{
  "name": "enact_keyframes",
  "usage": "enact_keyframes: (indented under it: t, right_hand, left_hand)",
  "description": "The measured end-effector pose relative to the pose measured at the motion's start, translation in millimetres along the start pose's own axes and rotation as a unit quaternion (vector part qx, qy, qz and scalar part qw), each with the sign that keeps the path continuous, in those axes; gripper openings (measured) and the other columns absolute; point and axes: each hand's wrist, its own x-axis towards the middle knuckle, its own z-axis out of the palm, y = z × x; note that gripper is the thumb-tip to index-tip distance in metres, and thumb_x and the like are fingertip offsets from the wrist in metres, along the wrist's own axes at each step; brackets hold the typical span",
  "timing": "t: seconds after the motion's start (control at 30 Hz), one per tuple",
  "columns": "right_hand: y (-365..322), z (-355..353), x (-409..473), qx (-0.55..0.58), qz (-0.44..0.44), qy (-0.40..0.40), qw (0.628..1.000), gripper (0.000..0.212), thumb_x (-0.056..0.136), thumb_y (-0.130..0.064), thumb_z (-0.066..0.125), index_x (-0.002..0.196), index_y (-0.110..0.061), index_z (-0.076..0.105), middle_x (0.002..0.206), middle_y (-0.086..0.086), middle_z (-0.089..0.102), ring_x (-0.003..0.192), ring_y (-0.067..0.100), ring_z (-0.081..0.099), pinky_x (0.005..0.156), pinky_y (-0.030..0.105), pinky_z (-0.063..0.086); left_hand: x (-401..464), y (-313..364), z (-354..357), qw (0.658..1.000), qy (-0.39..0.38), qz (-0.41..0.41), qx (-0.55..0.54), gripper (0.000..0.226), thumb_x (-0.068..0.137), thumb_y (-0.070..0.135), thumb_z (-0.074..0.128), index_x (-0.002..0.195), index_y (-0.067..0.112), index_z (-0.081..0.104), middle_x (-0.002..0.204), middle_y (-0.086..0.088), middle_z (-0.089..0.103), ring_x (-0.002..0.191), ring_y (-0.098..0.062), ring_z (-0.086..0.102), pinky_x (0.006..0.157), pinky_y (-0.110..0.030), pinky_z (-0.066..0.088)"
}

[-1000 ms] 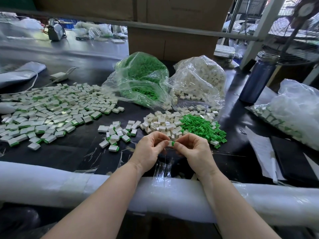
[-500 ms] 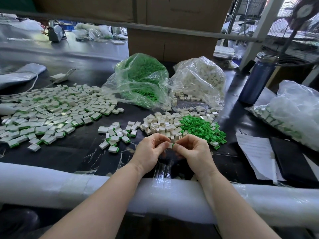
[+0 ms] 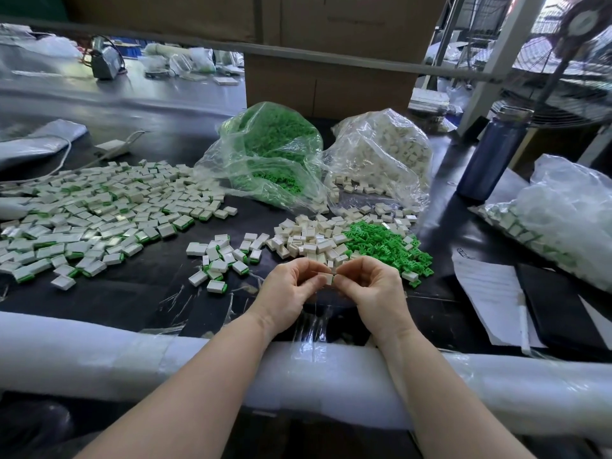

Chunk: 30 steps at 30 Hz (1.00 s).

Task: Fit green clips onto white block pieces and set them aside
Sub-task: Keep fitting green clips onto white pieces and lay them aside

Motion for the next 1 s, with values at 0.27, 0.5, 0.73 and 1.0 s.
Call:
enact_keyframes:
  t: [0.27,0.5,0.73,1.0]
  right_hand:
    - [1.0,-1.4,0.5,-0.002,-0.007,0.01,1.0,0.028,0.074,0.003,0.073,0.066,-0.023,0.065,0.064,-0.006,0.067,0.064,0.008,0.063,0.064,0.02,0.053]
    - [-0.8,-1.1,-0.8,0.076,0.039,-0.029,0.996,0.017,0.082,0.0,0.066,0.076,-0.016,0.068,0.062,-0.002,0.069,0.055,0.006,0.062,0.055,0.016,0.051]
    - [0.2,1.2,-1.6,0.044,0.083,-0.043,0.995,0.012,0.086,-0.004,0.063,0.074,-0.006,0.064,0.057,0.004,0.061,0.048,0.008,0.054,0.048,0.018,0.046]
    - [-2.7,1.7,-1.7,-0.053,0.087,-0.078,0.992,0.02,0.087,-0.006,0.061,0.068,-0.011,0.061,0.058,0.007,0.058,0.05,0.01,0.05,0.051,0.021,0.045]
  left_hand:
    - [-3.5,2.6,-0.6,1.0,-0.01,0.002,0.003,0.017,0.085,0.006,0.063,0.089,0.023,0.064,0.086,-0.003,0.068,0.08,-0.012,0.063,0.077,-0.021,0.053]
    - [-1.6,-0.8,-1.2,0.998,0.025,0.011,0.064,0.01,0.089,0.024,0.058,0.086,0.023,0.067,0.08,-0.001,0.069,0.076,-0.015,0.063,0.076,-0.027,0.051]
    - [0.4,-3.4,-1.1,0.999,0.036,-0.011,0.032,0.008,0.086,0.013,0.063,0.081,0.019,0.066,0.074,0.0,0.067,0.071,-0.011,0.06,0.072,-0.021,0.051]
    - [-2.8,-2.5,-1.7,0.992,0.023,-0.015,0.124,0.012,0.087,0.015,0.063,0.094,0.011,0.072,0.083,0.002,0.068,0.081,-0.01,0.061,0.085,-0.027,0.05]
